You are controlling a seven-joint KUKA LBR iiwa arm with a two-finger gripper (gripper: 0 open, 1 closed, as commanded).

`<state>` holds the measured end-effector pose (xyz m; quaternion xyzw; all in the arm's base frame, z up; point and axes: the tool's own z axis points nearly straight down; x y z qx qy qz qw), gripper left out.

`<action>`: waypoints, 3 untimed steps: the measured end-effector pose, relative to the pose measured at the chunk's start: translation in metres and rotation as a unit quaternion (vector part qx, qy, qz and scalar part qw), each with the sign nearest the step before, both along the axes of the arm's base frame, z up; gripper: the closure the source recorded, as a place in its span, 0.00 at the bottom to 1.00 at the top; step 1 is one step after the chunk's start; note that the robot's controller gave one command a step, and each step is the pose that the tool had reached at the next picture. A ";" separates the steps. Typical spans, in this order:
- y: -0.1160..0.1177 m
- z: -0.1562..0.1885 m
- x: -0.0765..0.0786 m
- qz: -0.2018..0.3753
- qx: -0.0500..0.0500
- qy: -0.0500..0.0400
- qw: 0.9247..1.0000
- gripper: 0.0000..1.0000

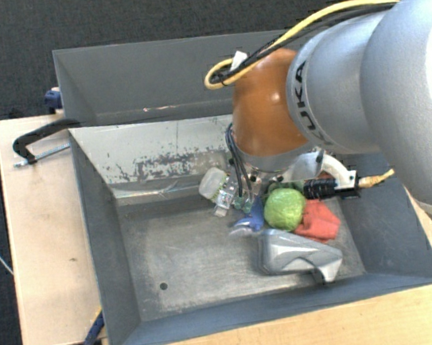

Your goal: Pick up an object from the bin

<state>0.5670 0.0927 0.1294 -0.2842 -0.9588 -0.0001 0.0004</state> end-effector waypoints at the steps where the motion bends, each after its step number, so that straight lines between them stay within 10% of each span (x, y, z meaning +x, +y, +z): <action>1: 0.000 0.021 0.001 0.000 0.000 -0.002 1.000 1.00; 3: 0.001 0.034 0.003 0.001 0.001 -0.006 1.000 1.00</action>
Offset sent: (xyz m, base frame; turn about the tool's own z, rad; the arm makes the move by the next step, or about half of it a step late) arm 0.0000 0.0000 0.0351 0.0000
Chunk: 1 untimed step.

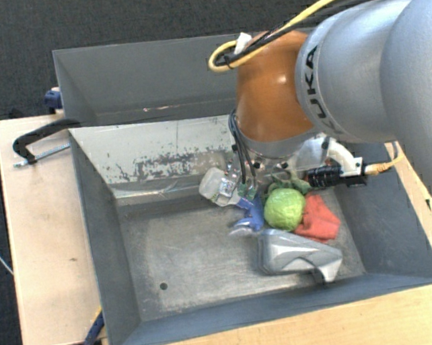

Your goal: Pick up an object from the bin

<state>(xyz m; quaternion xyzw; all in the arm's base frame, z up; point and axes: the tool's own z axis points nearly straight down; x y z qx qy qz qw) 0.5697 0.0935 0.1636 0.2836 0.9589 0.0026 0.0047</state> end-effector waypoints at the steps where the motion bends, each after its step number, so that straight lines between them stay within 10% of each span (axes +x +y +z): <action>1: 0.000 0.000 0.000 0.000 0.000 0.001 1.000 1.00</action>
Offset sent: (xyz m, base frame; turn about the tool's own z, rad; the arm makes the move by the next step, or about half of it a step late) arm 0.0000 -0.0001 0.0280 0.0000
